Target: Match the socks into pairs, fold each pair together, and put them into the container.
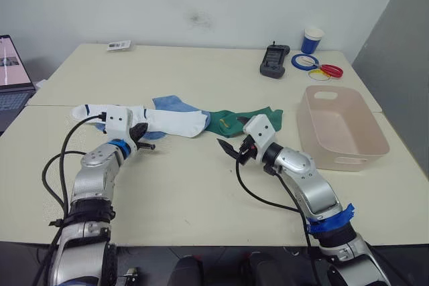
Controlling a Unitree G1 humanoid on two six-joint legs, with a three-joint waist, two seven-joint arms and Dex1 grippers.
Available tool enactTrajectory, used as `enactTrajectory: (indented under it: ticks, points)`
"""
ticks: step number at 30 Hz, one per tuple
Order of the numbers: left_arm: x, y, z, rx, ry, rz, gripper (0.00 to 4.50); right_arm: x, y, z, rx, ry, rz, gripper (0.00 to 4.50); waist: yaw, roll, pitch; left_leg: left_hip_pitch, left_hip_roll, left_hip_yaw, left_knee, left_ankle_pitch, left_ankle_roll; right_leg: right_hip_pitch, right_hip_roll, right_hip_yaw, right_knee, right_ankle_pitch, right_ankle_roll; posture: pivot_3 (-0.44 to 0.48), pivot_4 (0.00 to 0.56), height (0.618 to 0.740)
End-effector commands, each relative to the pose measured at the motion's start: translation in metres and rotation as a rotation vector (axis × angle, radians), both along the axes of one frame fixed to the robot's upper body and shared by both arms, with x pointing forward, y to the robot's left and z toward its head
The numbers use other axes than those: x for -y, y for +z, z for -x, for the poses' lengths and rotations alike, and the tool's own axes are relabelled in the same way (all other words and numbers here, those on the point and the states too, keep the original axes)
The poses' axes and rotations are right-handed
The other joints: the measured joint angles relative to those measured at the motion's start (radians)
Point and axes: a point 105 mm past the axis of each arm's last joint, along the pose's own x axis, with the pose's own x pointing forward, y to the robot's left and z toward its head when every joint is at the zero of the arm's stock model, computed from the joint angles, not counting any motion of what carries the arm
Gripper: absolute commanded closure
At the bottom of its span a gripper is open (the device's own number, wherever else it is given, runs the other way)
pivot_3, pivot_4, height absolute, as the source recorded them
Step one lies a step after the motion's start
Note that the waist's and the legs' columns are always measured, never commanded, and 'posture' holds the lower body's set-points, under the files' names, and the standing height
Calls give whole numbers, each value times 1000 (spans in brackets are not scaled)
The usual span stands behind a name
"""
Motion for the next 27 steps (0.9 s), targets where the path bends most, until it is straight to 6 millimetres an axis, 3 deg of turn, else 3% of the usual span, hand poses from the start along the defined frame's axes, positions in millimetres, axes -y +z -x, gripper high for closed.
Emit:
enactTrajectory:
  ticks: [1, 9, 19, 27]
  points:
    - [-1, 13, 5, 52, 32, 28, 4072, -2, 10, 3, 40, 16, -26, 0, 1, 0, 0, 0, 0, 0, 0, 0, 0, 0, 0, 0, 0, 0, 0, 0, 150, 740]
    - [-2, 9, -7, 21, 71, 95, 1712, -2, 11, 3, 41, 21, -25, 0, 1, 0, 0, 0, -2, 0, 0, 0, 0, 0, 0, -1, 0, 0, 1, 0, 150, 740]
    - [-3, 4, -31, -21, 101, 171, 1712, 4, 12, 3, 48, -1, -12, 0, 1, 0, 0, 0, -2, 0, 1, 0, 0, 0, 1, -1, 0, 0, 1, 0, 150, 740]
    - [-1, 6, -38, -27, 107, 193, 1712, 6, 12, 4, 49, -14, -15, 0, 1, 0, 0, 0, -2, 0, 0, 0, 0, 0, 1, -1, 0, 0, 1, 0, 150, 740]
